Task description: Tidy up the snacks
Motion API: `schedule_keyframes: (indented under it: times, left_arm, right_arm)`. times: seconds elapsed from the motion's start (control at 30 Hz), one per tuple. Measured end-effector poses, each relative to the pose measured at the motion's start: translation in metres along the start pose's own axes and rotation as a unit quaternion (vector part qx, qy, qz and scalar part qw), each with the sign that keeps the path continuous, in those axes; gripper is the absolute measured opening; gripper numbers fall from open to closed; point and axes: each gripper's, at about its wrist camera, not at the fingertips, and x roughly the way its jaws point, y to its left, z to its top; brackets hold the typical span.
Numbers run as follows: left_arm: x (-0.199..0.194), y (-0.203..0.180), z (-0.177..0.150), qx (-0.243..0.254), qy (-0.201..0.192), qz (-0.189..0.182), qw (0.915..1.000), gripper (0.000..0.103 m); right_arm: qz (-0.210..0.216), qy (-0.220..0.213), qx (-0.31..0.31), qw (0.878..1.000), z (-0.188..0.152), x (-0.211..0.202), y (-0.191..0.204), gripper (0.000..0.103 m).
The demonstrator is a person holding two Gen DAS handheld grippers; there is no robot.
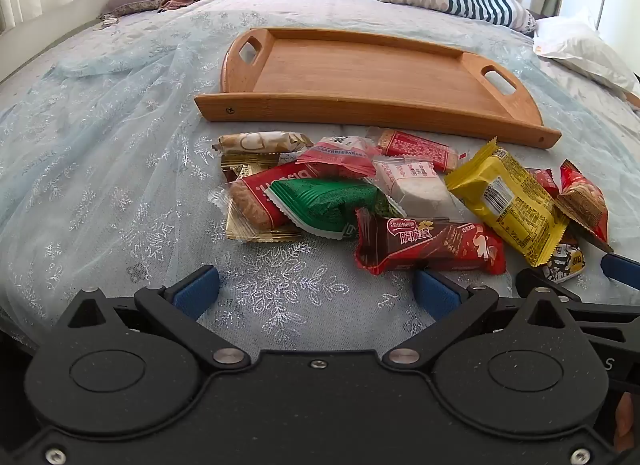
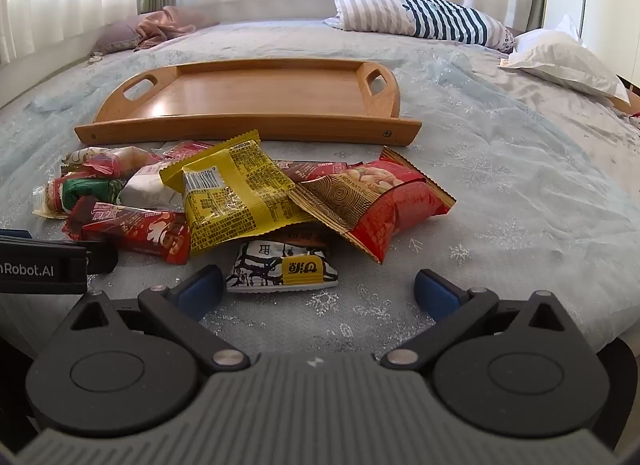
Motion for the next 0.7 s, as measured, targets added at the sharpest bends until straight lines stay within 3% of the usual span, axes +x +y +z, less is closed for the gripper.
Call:
schedule_keyframes:
  times: [0.7]
  left_arm:
    - [-0.0002, 0.0003, 0.0005, 0.001, 0.001, 0.001, 1.0, 0.103]
  right_arm:
    - [-0.001, 0.0, -0.001, 1.0, 0.0004, -0.0003, 0.0003, 0.103]
